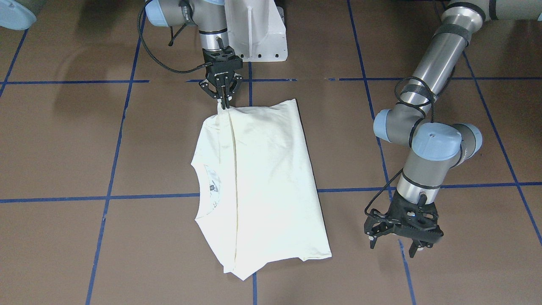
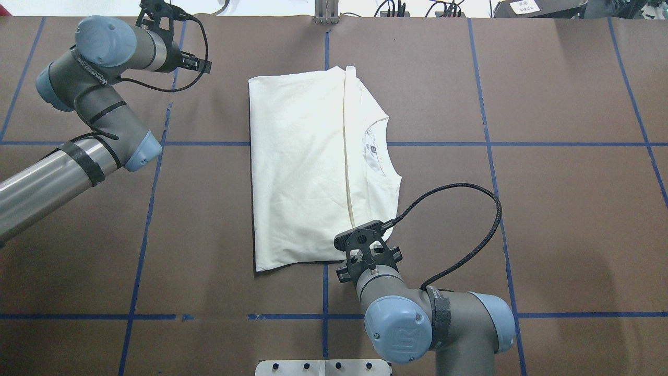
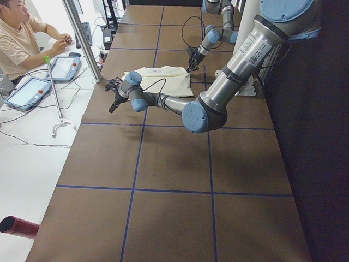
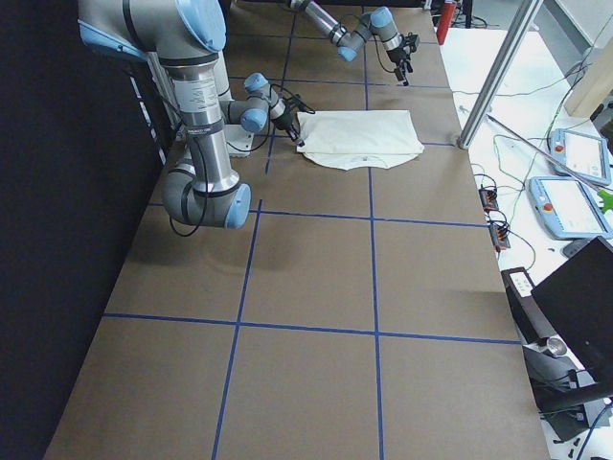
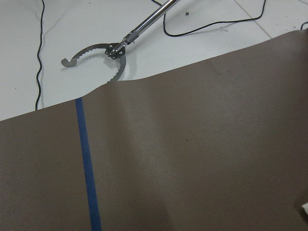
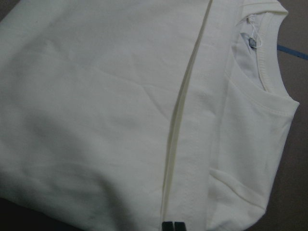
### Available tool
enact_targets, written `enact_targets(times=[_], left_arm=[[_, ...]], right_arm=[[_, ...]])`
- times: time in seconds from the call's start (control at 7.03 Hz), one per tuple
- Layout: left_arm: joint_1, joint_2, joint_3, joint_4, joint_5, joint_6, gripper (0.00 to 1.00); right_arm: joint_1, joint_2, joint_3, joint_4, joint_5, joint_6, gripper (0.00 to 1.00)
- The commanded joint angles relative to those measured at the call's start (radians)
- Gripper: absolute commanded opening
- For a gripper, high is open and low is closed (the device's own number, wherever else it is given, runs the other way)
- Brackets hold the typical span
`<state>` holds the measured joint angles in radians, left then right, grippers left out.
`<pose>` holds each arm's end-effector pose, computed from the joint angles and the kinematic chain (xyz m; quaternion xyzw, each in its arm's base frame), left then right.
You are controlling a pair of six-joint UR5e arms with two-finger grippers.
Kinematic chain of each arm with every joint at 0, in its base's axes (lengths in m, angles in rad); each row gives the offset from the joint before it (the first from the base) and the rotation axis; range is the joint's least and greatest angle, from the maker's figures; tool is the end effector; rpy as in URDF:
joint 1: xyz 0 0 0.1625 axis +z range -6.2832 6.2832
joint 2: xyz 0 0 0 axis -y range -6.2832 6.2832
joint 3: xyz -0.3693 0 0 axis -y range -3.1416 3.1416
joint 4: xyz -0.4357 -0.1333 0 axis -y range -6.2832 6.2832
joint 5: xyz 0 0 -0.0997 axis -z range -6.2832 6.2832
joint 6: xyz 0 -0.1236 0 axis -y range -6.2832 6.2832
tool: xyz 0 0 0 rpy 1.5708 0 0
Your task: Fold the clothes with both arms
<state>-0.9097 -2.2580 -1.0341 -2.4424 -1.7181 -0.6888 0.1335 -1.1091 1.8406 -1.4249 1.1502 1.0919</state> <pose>0.4134 -0.7190 0.3614 0.3407 0.3549 0.0239 0.8703 -0.6091 -0.2672 0.1975 0.3054 -0.3391 -0.0648 0.8874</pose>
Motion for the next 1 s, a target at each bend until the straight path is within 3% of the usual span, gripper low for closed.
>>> enact_targets(times=[0.0, 0.43, 0.85], left_arm=[[0.000, 0.000, -0.001, -0.001, 0.000, 0.000, 1.00], [0.002, -0.002, -0.001, -0.001, 0.000, 0.000, 1.00], [0.005, 0.000, 0.000, -0.001, 0.000, 0.000, 1.00]], right_arm=[[0.003, 0.002, 0.003, 0.001, -0.004, 0.010, 0.00], [0.024, -0.036, 0.040, 0.001, -0.003, 0.034, 0.00], [0.006, -0.106, 0.074, 0.001, 0.006, 0.251, 0.00]])
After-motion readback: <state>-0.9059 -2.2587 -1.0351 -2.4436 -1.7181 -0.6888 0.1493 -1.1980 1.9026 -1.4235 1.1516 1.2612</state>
